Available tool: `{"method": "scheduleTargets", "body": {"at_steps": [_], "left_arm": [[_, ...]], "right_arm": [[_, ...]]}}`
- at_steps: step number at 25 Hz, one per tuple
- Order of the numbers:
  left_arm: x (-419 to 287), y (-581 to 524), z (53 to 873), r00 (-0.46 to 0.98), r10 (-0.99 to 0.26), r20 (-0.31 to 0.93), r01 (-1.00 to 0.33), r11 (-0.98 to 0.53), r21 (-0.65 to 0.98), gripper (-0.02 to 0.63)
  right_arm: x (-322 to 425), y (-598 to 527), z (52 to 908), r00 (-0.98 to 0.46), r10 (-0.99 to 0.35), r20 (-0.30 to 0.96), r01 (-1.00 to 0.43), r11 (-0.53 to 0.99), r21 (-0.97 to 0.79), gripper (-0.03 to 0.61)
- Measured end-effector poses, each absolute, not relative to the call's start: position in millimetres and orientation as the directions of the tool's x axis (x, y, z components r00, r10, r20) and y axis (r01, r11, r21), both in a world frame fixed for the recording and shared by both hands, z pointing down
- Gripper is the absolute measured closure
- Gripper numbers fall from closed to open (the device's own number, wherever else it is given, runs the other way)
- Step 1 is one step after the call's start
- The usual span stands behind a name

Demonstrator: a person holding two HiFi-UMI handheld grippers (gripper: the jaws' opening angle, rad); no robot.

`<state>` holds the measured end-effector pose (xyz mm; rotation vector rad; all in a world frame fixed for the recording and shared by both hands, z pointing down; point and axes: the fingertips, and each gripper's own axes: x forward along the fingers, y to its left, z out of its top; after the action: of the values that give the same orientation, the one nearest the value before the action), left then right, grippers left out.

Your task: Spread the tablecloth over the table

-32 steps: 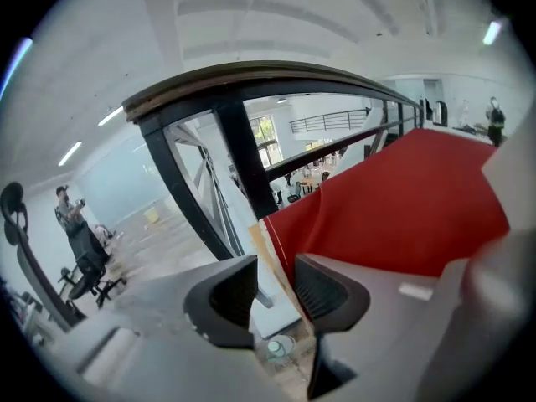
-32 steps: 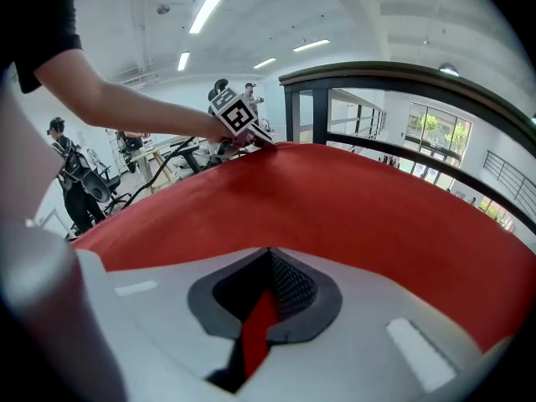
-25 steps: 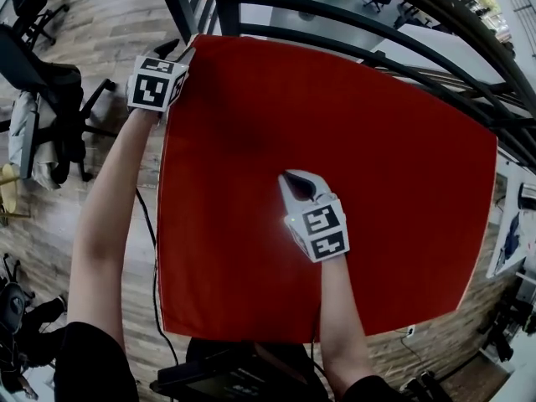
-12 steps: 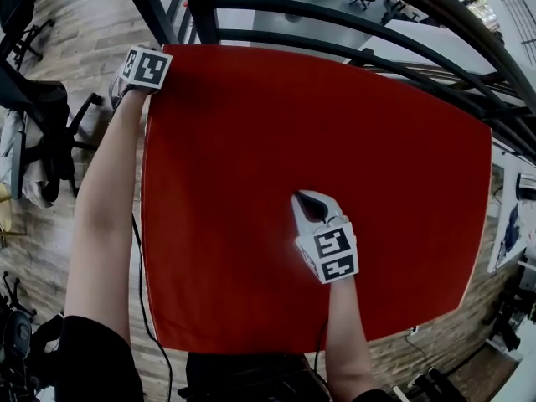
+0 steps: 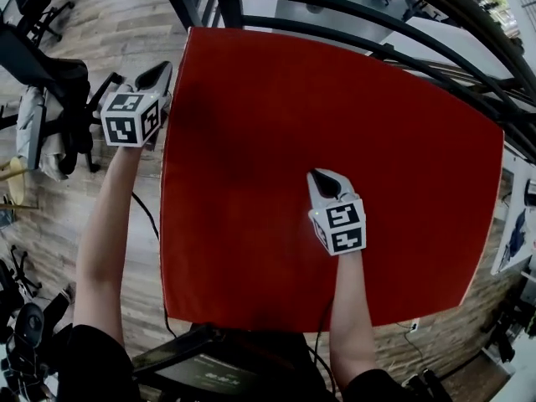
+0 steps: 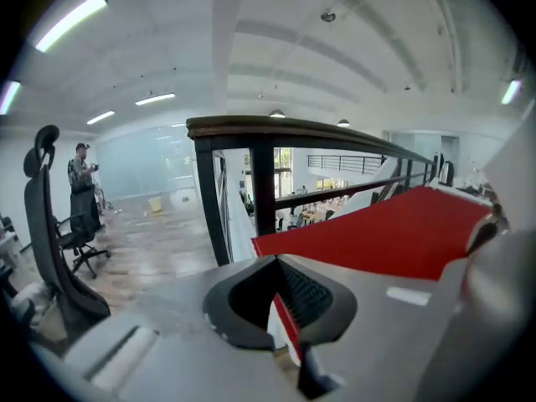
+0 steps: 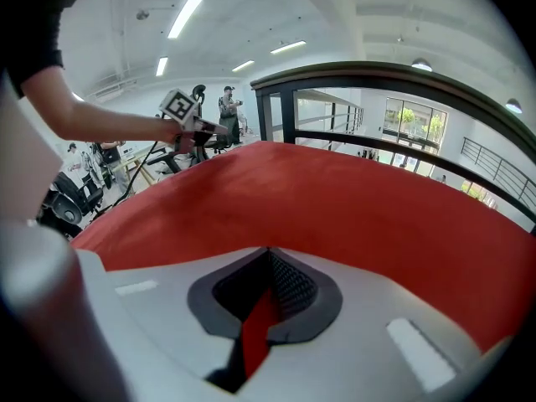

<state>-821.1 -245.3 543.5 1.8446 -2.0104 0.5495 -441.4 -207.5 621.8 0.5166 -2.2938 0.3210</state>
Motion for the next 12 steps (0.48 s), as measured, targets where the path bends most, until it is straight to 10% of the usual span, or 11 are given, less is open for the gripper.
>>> {"method": "scheduleTargets", "body": {"at_steps": [12], "left_arm": [[-627.3, -59.1, 514.5, 0.173, -0.850, 0.497, -0.971, -0.061, 0.233, 0.607]], "right_arm": [[-319.0, -168.7, 533.4, -0.599, -0.571, 0.561, -0.761, 0.624, -0.177, 0.569]]}}
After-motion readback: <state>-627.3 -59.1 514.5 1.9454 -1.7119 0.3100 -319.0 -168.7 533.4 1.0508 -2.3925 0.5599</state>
